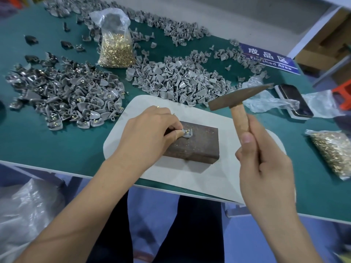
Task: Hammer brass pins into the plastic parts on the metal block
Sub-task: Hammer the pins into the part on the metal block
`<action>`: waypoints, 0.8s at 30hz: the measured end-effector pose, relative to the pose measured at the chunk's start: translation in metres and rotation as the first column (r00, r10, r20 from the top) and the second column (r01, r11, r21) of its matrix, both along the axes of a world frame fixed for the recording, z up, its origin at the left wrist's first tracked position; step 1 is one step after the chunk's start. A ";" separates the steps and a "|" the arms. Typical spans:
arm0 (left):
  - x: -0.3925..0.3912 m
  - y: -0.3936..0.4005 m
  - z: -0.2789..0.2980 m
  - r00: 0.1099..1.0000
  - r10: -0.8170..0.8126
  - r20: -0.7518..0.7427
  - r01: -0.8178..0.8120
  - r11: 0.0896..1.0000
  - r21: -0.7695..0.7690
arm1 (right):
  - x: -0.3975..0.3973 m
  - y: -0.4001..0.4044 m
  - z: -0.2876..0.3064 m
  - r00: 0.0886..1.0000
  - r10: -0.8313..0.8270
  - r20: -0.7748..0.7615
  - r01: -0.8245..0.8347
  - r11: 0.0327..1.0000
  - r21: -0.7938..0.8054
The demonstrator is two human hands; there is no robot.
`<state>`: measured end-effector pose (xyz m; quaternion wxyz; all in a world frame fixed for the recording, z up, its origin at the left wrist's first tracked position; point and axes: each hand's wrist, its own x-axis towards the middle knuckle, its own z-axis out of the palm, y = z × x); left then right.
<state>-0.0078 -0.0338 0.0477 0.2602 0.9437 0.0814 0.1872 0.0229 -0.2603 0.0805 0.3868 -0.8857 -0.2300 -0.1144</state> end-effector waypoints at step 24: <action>0.003 0.008 -0.006 0.997 -0.054 0.046 0.055 0.998 -0.013 | 0.000 0.007 -0.019 0.985 0.073 -0.159 -0.107 0.971 -0.214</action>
